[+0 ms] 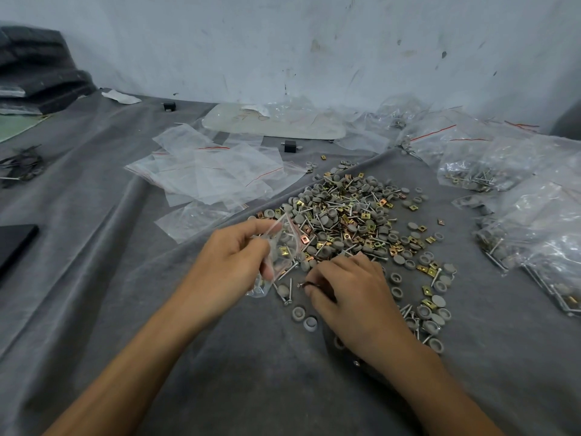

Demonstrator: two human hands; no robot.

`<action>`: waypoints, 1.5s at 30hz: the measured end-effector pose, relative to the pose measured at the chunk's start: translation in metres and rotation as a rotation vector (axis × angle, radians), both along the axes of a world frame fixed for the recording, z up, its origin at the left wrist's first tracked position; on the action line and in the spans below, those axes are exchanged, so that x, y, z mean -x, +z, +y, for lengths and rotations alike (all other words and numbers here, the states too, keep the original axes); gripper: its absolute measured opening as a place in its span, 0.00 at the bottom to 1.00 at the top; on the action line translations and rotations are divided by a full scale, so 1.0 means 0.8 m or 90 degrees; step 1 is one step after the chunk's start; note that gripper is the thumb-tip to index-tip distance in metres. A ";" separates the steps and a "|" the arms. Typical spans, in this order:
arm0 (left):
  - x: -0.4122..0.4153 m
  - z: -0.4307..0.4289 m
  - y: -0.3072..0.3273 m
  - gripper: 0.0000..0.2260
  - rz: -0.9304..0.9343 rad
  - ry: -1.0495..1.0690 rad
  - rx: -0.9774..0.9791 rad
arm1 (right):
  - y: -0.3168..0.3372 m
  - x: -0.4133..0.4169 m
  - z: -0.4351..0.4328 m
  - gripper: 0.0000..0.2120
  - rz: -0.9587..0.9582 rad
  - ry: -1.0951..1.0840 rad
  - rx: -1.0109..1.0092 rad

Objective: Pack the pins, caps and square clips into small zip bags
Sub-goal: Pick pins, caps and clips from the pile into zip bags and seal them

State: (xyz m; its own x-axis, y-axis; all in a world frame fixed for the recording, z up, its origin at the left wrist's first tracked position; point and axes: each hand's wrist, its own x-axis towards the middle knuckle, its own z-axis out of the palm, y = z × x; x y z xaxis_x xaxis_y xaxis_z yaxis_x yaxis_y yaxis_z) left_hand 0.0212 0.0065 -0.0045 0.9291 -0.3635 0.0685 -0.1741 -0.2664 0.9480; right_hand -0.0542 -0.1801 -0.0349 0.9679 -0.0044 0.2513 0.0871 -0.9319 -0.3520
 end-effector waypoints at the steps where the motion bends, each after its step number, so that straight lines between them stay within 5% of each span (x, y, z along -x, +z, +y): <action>1: 0.000 0.000 -0.001 0.17 -0.001 -0.007 -0.005 | 0.001 0.000 -0.002 0.06 -0.014 -0.010 -0.010; 9: 0.002 -0.008 -0.009 0.17 -0.001 -0.052 -0.013 | 0.013 -0.001 -0.011 0.05 -0.240 -0.036 -0.224; 15: 0.009 -0.014 -0.006 0.19 -0.012 -0.102 -0.021 | 0.002 -0.001 0.003 0.05 -0.286 0.066 -0.179; 22: 0.003 -0.009 -0.007 0.18 0.002 -0.086 -0.003 | 0.013 -0.002 -0.014 0.05 -0.239 -0.003 -0.215; 32: 0.001 -0.003 -0.003 0.17 0.007 -0.052 -0.013 | -0.003 -0.012 -0.018 0.12 -0.049 -0.102 0.068; 45: 0.003 -0.001 0.004 0.19 0.033 -0.004 0.003 | -0.001 -0.018 -0.018 0.16 0.062 -0.182 0.082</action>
State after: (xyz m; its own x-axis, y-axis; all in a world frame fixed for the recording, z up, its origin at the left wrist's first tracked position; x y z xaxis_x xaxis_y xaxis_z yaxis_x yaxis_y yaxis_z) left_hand 0.0191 0.0054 -0.0009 0.9292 -0.3689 0.0211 -0.1256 -0.2615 0.9570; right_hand -0.0400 -0.1942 -0.0353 0.9518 -0.2529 0.1732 -0.2123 -0.9515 -0.2227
